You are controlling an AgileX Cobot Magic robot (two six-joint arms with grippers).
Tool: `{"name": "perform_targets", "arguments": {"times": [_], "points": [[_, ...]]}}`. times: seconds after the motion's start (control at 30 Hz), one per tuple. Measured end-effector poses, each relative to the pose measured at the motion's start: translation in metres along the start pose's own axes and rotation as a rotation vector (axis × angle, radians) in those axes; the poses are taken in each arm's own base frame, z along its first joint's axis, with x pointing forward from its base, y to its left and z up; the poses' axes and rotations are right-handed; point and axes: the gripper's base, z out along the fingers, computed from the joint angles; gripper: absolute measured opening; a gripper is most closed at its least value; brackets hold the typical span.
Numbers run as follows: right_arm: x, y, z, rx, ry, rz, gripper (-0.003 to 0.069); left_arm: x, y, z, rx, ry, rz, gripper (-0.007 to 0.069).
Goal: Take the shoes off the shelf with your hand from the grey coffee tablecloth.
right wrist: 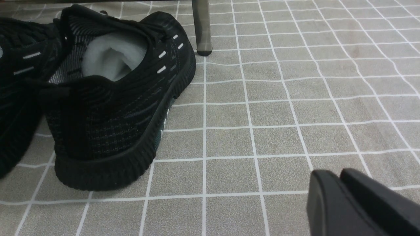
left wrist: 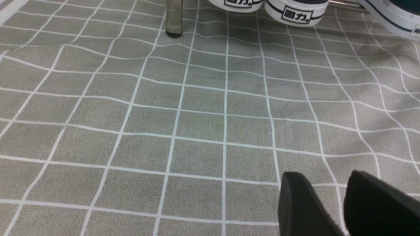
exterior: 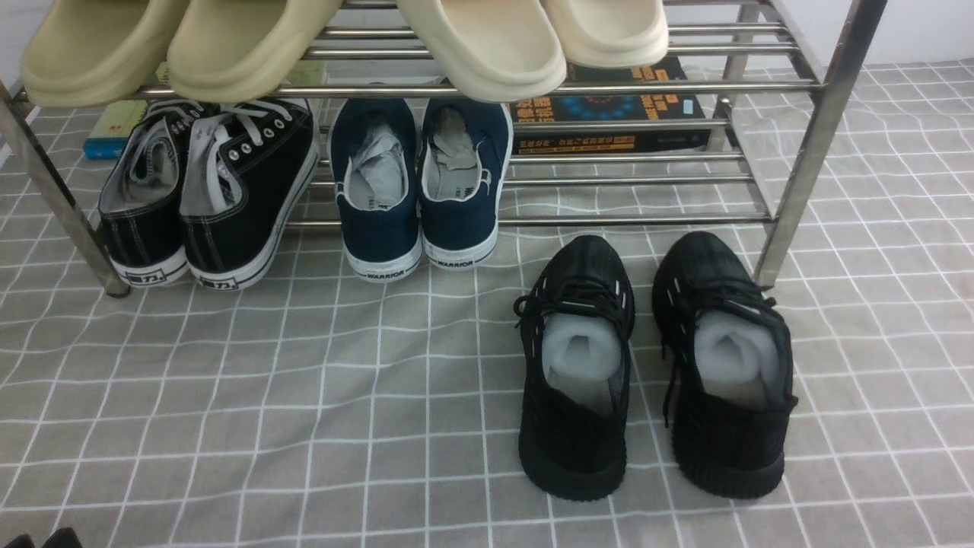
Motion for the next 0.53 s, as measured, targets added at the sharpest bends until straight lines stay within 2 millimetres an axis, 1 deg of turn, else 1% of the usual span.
{"name": "perform_targets", "arguments": {"times": [0.53], "points": [[0.0000, 0.0000, 0.0000, 0.000, 0.000, 0.000, 0.0095, 0.0000, 0.0001, 0.0000, -0.001, 0.000, 0.004, 0.0240]]}}
